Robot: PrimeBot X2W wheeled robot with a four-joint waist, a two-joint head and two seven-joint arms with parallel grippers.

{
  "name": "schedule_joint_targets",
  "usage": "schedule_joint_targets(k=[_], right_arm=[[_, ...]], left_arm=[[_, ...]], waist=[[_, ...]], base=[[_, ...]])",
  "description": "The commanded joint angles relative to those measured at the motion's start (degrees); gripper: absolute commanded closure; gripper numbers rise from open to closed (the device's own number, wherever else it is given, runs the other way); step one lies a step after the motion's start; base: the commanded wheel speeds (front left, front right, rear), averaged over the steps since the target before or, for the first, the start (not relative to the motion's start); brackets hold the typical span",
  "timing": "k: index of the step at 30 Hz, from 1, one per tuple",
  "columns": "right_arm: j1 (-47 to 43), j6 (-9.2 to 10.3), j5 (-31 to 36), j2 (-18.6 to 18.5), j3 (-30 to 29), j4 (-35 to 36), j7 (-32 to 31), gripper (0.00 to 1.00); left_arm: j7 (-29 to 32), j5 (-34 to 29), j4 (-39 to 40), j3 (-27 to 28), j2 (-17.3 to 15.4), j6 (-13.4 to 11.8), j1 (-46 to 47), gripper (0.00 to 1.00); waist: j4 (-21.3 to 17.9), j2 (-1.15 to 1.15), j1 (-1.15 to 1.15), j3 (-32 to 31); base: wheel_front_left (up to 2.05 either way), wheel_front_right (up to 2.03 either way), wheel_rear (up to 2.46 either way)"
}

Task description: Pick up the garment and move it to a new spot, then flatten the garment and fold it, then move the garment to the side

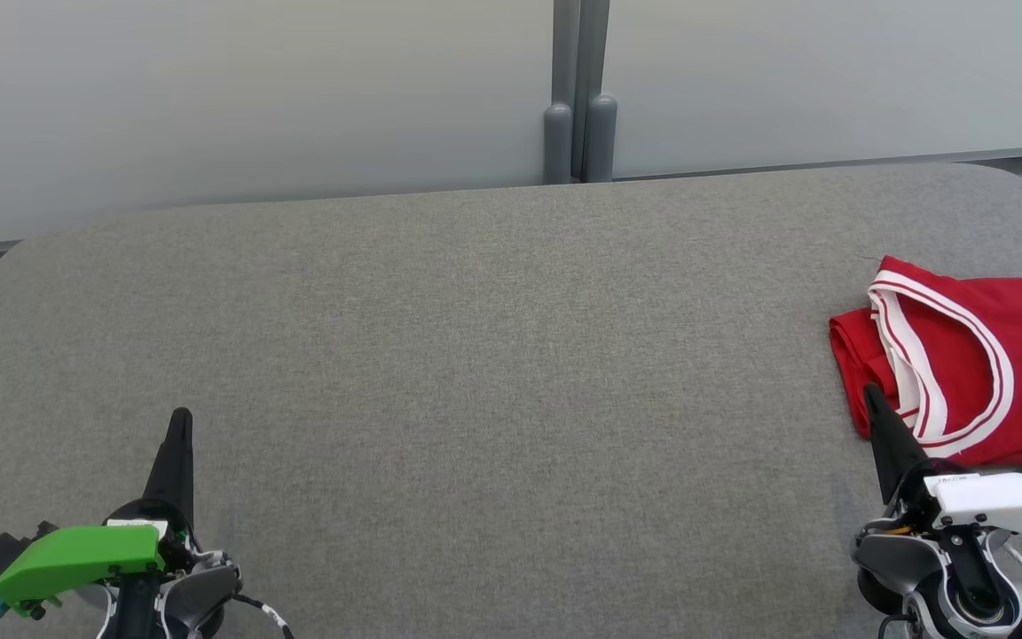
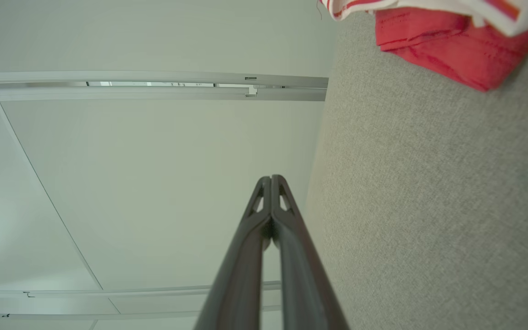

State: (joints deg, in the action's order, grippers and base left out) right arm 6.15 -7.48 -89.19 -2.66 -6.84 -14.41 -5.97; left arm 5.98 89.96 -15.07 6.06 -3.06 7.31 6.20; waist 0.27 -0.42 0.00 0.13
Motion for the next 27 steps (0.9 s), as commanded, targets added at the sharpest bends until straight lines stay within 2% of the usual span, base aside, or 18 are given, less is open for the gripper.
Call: schedule_joint_targets(k=[1,6,27], right_arm=[[0.6,-0.02,-1.3,-0.3,0.1,-0.1,-0.3,1.0],[1.1,-0.02,-3.5,-0.4,0.2,-0.2,-0.7,1.0],[1.0,-0.02,-3.3,-0.4,0.2,-0.2,-0.7,1.0]], left_arm=[[0.4,1.1,0.3,0.4,0.1,0.3,1.0,1.0],[0.9,2.6,0.4,0.7,0.3,0.3,1.2,1.0],[0.9,2.4,0.4,0.6,0.2,0.3,1.2,1.0]], waist=[[-0.1,0.41,0.0,0.0],[-0.3,0.42,0.0,0.1],[-0.3,0.42,0.0,0.1]], base=[[0.0,0.0,0.0],[0.0,0.0,0.0],[0.0,0.0,0.0]])
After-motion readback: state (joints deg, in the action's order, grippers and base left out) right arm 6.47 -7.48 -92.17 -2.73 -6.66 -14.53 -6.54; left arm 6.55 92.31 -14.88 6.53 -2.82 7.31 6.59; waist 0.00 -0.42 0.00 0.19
